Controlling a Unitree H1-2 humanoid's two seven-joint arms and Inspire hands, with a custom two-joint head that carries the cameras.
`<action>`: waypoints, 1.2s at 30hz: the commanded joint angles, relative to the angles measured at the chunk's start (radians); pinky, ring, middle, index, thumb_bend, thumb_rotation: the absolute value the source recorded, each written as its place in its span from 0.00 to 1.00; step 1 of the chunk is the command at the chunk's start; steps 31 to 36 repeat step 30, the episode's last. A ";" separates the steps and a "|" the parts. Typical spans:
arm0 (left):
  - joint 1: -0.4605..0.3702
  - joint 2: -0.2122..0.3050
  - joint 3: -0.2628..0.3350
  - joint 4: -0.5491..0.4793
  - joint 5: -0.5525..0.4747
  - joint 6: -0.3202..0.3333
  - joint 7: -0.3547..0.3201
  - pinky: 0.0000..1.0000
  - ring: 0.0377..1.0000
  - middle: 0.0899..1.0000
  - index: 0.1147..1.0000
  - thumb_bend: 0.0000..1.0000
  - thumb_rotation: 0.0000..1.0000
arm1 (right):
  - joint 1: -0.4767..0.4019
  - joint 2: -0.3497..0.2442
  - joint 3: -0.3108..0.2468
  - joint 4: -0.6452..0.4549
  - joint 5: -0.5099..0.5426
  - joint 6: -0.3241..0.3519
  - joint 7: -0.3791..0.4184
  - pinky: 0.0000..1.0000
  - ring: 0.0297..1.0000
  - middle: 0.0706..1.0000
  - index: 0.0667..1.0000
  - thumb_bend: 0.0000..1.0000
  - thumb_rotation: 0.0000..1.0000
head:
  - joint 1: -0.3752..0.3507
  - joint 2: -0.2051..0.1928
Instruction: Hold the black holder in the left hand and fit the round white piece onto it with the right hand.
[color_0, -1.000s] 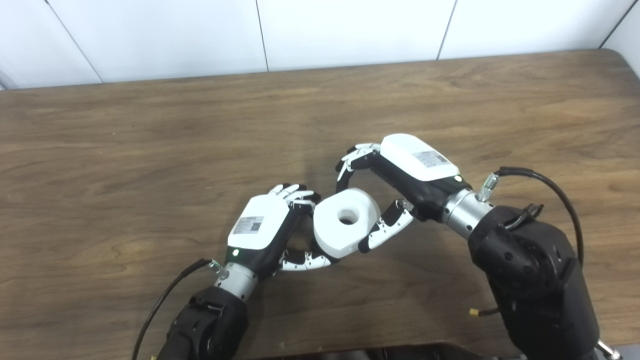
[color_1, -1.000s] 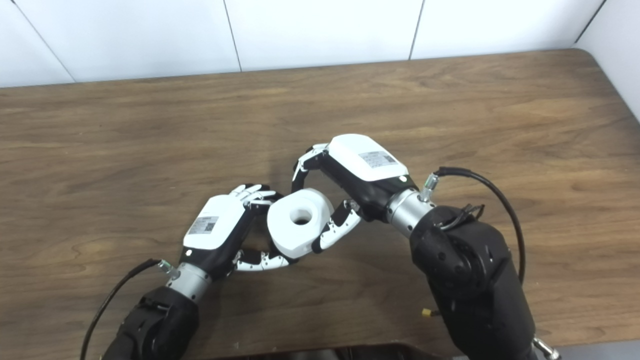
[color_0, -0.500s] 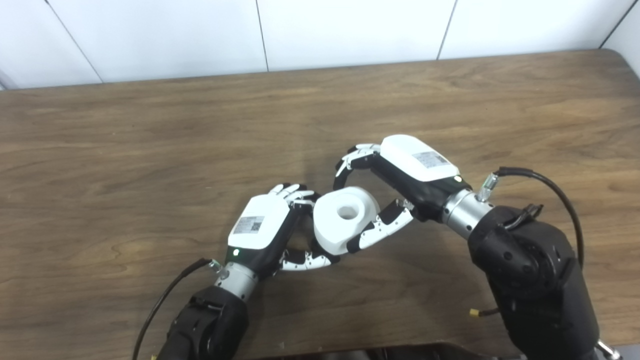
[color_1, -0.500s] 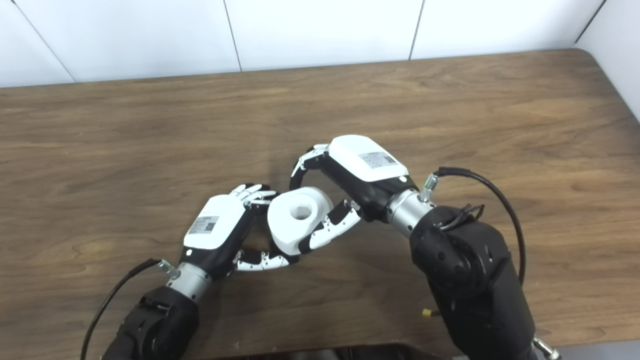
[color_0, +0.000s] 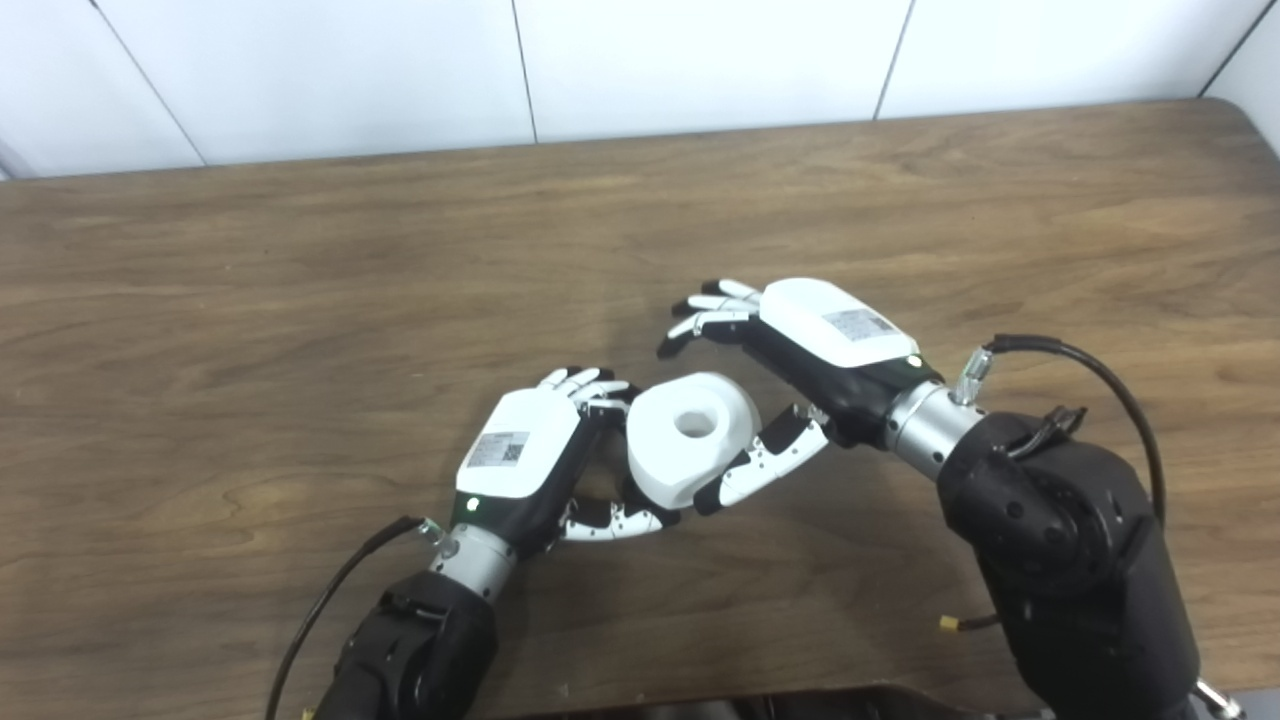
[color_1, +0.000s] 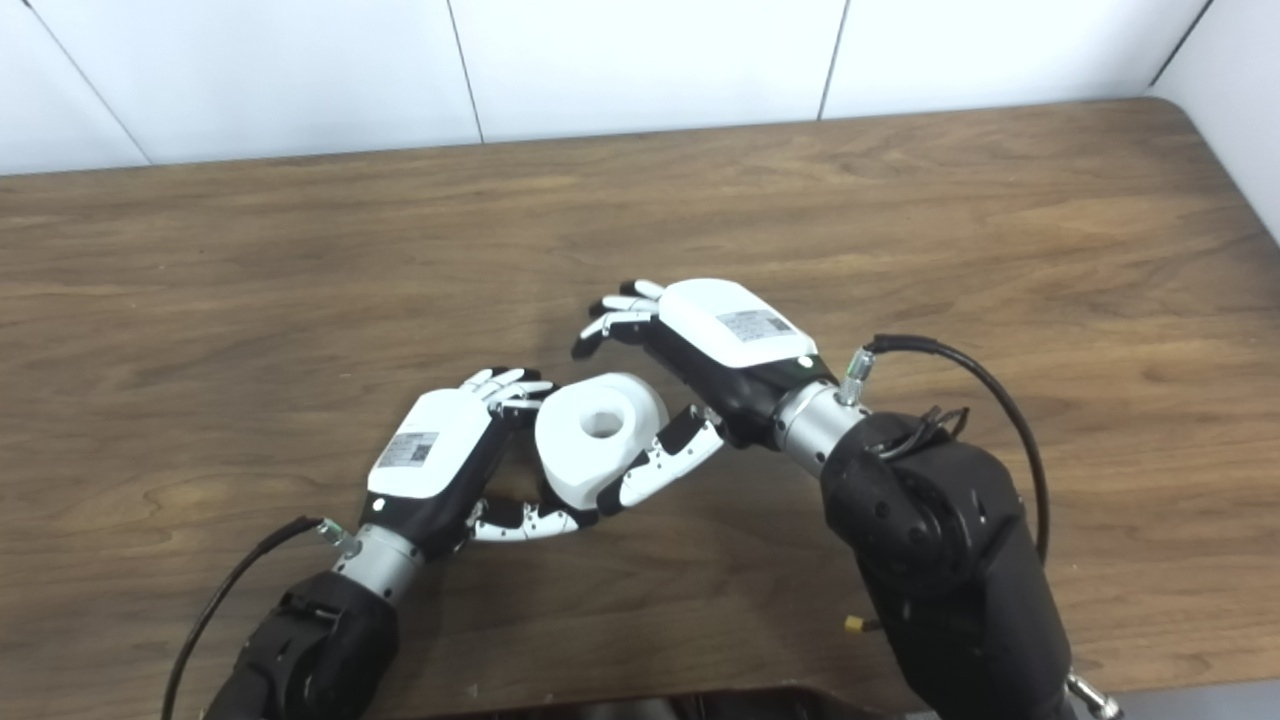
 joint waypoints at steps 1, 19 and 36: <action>0.006 0.005 -0.014 0.031 0.016 0.009 -0.044 0.93 0.88 0.78 0.42 0.52 0.05 | -0.044 -0.011 -0.014 -0.048 -0.004 0.001 0.015 0.91 1.00 0.98 0.91 1.00 0.43 | -0.001 0.000; 0.010 0.012 0.001 0.043 0.001 -0.010 -0.030 0.93 0.87 0.76 0.42 0.52 0.05 | -0.148 -0.048 -0.070 -0.156 -0.023 0.054 0.237 0.98 1.00 1.00 0.99 1.00 0.49 | -0.003 -0.012; 0.010 0.017 0.003 0.052 0.001 -0.018 -0.024 0.91 0.86 0.75 0.43 0.52 0.05 | -0.154 -0.043 -0.087 -0.168 -0.035 0.057 0.256 0.98 1.00 1.00 0.99 1.00 0.49 | 0.002 -0.015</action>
